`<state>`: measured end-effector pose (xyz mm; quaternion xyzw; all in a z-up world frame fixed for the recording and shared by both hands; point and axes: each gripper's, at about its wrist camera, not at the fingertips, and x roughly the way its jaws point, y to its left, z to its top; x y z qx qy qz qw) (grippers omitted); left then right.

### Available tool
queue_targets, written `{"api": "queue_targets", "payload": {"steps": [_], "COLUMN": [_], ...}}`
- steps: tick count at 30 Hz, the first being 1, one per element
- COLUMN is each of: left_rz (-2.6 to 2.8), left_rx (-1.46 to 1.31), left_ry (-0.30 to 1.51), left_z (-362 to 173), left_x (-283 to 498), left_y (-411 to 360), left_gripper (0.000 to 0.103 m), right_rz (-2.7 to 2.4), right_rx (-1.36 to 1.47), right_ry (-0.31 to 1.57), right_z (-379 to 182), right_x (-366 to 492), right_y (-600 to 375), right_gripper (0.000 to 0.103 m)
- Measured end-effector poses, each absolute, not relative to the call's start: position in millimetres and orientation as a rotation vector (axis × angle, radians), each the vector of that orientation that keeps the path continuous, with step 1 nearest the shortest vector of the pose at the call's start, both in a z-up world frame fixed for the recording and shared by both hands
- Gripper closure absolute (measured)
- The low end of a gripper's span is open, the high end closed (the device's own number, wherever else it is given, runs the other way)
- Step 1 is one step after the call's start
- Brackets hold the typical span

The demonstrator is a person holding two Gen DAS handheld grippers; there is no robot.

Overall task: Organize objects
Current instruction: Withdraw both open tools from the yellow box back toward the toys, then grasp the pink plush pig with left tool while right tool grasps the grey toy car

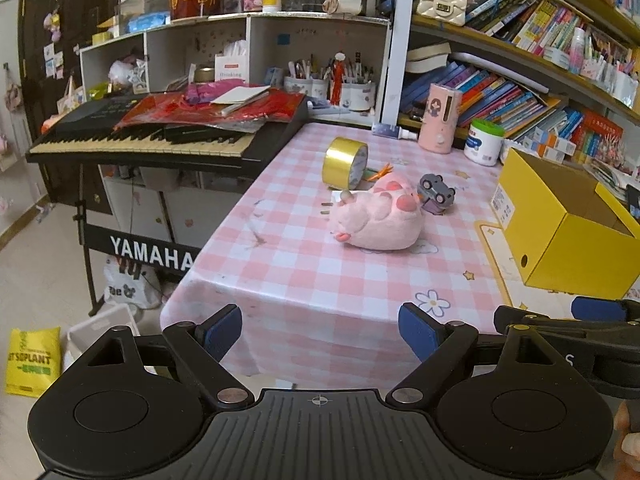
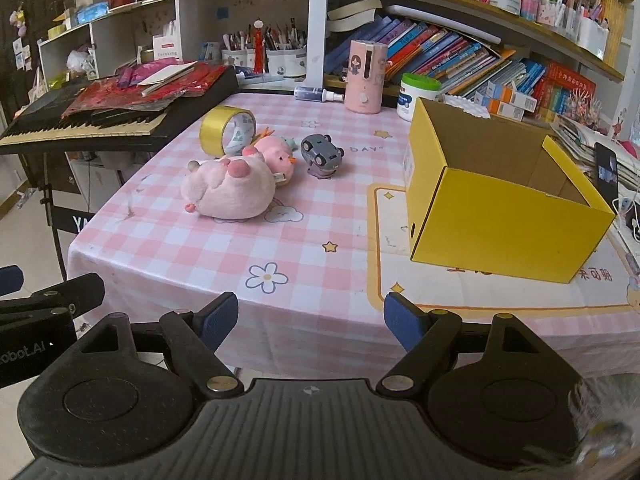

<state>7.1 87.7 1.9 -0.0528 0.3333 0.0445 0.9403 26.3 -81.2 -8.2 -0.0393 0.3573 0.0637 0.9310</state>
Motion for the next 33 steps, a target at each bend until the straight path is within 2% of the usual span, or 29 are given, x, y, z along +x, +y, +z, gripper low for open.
{"api": "queue_targets", "payload": {"steps": [14,24,28,33], "left_rz": [0.111,0.154,0.141,0.104], "left_rx": [-0.124,-0.098,-0.063,0.009], "left_ry": [0.716,0.736,0.746,0.738], "left_z": [-8,-14,-17,-24], "left_x": [65,126,149,177], "left_y": [84,70,58,40], "left_gripper": [0.015,0.015,0.005,0.002], "right_rz": [0.139,0.191,0.228,0.248], "right_rx": [-0.073,-0.034,-0.021,0.001], "right_ry": [0.736,0.639,0.597,0.588], "right_z": [-14,3,13,17], "right_x": [81,147,172,199], "right_y": [-90,-99,-103,-110], "right_gripper": [0.025,0.025,0.025,0.025]}}
